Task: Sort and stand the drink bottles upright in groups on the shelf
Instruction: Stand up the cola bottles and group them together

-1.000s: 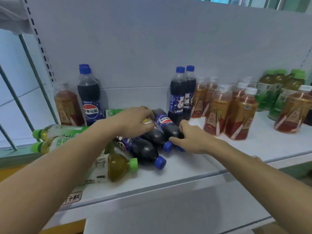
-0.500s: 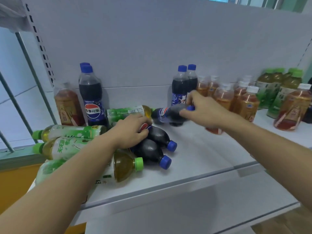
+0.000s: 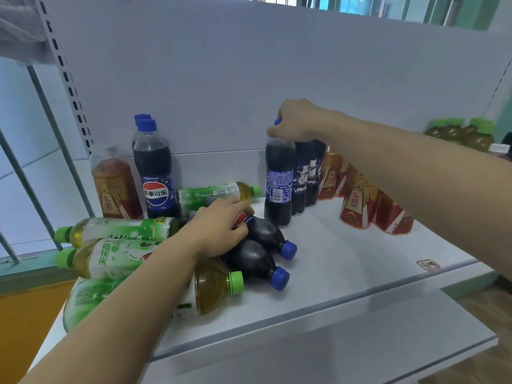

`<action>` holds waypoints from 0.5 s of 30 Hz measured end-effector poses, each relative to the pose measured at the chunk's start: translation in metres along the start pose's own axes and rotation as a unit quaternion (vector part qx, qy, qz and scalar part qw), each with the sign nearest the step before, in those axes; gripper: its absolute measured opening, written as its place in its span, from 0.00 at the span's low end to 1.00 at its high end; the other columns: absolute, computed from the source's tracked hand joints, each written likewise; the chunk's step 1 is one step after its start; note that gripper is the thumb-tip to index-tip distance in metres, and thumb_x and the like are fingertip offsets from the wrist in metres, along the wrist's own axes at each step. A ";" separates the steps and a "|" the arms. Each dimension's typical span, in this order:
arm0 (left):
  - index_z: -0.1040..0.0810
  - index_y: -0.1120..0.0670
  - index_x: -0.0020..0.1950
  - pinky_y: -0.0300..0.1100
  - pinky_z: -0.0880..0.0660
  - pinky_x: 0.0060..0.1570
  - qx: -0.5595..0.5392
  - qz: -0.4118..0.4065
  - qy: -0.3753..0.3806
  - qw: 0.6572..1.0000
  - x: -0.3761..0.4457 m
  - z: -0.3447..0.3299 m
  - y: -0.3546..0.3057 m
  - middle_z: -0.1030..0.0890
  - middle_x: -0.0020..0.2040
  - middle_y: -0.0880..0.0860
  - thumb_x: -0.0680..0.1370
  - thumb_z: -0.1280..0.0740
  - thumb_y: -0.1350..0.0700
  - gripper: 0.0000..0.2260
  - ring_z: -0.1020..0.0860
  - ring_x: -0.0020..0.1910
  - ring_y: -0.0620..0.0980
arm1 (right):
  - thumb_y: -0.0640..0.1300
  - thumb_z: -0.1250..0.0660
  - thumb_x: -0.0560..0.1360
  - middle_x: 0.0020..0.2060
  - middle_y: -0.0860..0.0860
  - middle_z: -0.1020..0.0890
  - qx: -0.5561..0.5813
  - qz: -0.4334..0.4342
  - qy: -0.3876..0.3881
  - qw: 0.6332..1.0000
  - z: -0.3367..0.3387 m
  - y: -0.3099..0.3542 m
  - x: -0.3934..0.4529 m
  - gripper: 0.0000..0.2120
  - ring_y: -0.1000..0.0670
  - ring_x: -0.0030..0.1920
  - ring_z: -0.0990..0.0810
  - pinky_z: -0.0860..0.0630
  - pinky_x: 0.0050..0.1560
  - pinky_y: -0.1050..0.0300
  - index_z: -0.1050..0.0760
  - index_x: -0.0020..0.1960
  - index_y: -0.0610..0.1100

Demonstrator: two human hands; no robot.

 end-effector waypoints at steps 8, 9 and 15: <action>0.27 0.44 0.71 0.60 0.31 0.70 -0.012 0.002 0.001 1.000 0.001 0.000 0.000 0.26 0.70 0.48 0.81 0.36 0.49 0.17 0.30 0.70 0.50 | 0.52 0.33 0.78 0.50 0.43 0.21 0.018 -0.020 0.019 0.999 0.006 -0.006 -0.013 0.18 0.47 0.40 0.22 0.24 0.35 0.54 0.27 0.61 0.41; 0.27 0.45 0.71 0.59 0.31 0.70 -0.013 0.001 0.000 1.000 0.001 0.001 -0.001 0.26 0.70 0.48 0.81 0.36 0.49 0.17 0.30 0.70 0.50 | 0.54 0.33 0.77 0.51 0.44 0.22 0.034 -0.024 0.015 0.999 0.007 -0.007 -0.017 0.20 0.47 0.41 0.23 0.23 0.35 0.54 0.29 0.62 0.42; 0.21 0.48 0.64 0.56 0.28 0.66 -0.044 -0.017 -0.035 0.998 -0.003 0.008 -0.005 0.23 0.63 0.48 0.80 0.35 0.53 0.12 0.25 0.63 0.50 | 0.54 0.34 0.77 0.42 0.53 0.23 0.115 0.016 -0.095 0.989 -0.012 -0.015 -0.080 0.12 0.53 0.40 0.24 0.30 0.33 0.57 0.32 0.53 0.49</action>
Point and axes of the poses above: each hand's wrist, its own x-axis towards the middle knuckle, its own z-axis out of the back of the hand, y = z × x, the point moved 4 cm from there along x, towards the middle knuckle
